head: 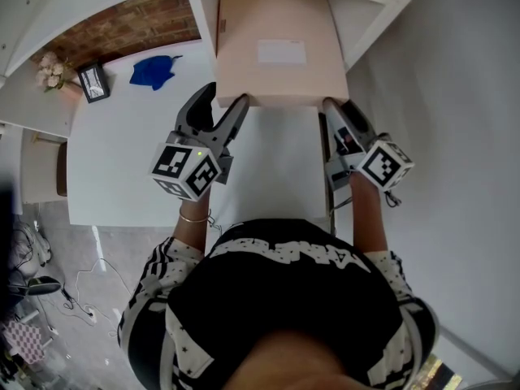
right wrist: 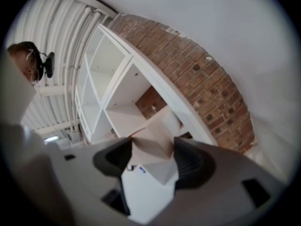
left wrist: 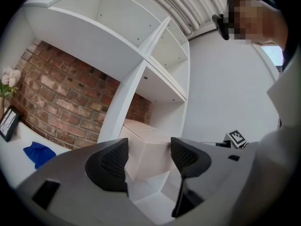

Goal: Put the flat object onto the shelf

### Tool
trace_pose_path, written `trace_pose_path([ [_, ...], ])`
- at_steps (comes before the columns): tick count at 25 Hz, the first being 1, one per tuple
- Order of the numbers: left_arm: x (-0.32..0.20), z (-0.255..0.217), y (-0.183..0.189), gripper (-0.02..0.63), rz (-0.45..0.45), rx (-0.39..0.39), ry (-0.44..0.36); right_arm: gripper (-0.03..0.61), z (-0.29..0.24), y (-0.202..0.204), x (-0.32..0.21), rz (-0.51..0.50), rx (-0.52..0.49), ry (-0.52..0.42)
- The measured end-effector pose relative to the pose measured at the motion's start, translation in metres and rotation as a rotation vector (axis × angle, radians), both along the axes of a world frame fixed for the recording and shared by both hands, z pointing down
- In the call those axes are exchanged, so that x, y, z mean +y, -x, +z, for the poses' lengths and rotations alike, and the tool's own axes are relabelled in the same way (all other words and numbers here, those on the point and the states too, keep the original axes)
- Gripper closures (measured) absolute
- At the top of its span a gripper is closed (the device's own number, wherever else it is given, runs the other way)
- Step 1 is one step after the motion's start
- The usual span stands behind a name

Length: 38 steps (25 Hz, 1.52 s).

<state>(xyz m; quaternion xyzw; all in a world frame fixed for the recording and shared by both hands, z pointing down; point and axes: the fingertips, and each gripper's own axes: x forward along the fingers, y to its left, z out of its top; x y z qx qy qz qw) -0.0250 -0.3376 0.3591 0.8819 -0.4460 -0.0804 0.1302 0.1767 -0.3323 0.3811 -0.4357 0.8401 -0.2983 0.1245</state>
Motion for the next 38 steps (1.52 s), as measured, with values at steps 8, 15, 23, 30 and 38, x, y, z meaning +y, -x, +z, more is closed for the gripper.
trace_pose_path([
  [8, -0.009, 0.003, 0.000, 0.307, -0.004, -0.006, 0.003, 0.282, 0.002, 0.000, -0.009, 0.005, -0.006, -0.001],
  [15, -0.013, 0.002, 0.000, 0.307, -0.008, 0.000, 0.008, 0.282, 0.002, -0.001, -0.014, 0.019, -0.009, 0.006],
  [23, -0.022, 0.004, -0.002, 0.307, -0.018, 0.002, 0.015, 0.282, 0.002, -0.004, -0.025, 0.026, -0.008, 0.002],
  [30, -0.028, 0.004, -0.003, 0.307, -0.027, 0.000, 0.019, 0.282, 0.003, -0.005, -0.034, 0.025, -0.010, 0.005],
  [38, -0.034, 0.005, -0.002, 0.307, -0.038, 0.000, 0.020, 0.282, 0.002, -0.003, -0.040, 0.022, -0.011, 0.002],
])
